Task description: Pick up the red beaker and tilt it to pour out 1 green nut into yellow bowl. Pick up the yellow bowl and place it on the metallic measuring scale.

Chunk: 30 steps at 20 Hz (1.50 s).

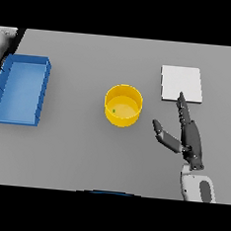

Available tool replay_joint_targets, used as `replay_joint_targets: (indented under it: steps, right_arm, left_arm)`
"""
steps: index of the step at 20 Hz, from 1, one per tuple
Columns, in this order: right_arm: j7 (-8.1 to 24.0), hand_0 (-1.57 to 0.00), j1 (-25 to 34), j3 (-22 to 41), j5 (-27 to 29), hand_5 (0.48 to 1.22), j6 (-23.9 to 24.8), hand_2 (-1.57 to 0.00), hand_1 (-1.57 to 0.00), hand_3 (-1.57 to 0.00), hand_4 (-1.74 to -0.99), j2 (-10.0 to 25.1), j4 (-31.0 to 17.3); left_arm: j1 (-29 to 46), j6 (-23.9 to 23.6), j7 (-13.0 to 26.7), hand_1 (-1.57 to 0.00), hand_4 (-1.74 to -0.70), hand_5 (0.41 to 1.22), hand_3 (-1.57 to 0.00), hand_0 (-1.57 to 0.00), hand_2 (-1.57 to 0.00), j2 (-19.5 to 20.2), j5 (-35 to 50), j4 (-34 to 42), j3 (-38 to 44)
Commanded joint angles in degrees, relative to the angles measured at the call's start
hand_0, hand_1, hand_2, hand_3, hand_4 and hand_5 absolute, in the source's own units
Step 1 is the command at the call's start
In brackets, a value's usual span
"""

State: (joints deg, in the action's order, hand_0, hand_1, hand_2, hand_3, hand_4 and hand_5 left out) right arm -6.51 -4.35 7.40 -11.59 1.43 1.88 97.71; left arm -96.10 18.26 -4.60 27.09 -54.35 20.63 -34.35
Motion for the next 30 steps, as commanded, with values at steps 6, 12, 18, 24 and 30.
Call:
replay_joint_targets:
  steps: [6, 12, 18, 24, 30]
  right_arm:
    - [-0.2, 0.0, 0.6, 0.4, -1.4, 0.606, 0.2, 0.0, 0.0, 0.0, -1.127, 0.8, -0.6]
    - [-0.8, 0.0, 0.5, 0.5, -0.7, 0.64, -1.5, 0.0, 0.0, 0.0, -1.133, 1.9, -1.3]
    - [-0.6, 0.0, 1.0, 0.5, -0.5, 0.673, -1.4, 0.0, 0.0, 0.0, -1.141, 1.7, -1.4]
    - [-1.5, 0.0, 0.6, 0.3, -0.8, 0.677, -1.3, 0.0, 0.0, 0.0, -1.171, 2.3, -1.9]
    - [-1.7, 0.0, 0.2, 0.6, -0.9, 0.67, -1.2, 0.0, 0.0, 0.0, -1.153, 1.8, -1.6]
  left_arm:
    - [9.7, -5.4, 3.6, -1.57, -1.74, 1.221, -1.55, -1.57, -1.57, 8.1, 19.4, -6.5, 19.1]
    - [24.2, -16.3, 15.7, -1.57, -1.74, 1.221, -1.57, -1.57, -1.57, 9.0, 30.7, -2.3, 27.3]
    - [42.4, -21.5, 23.3, -1.57, -1.74, 1.221, -1.57, -1.57, -1.57, 7.8, 39.7, 12.4, 31.3]
    - [58.9, -25.8, 28.6, -1.57, -1.74, 1.098, -1.57, -1.57, -1.57, 6.0, 44.8, 30.3, 31.7]
    - [65.1, -22.5, 33.2, -1.34, -1.37, 0.774, -1.32, -1.47, -1.28, 6.8, 47.4, 40.1, 30.8]
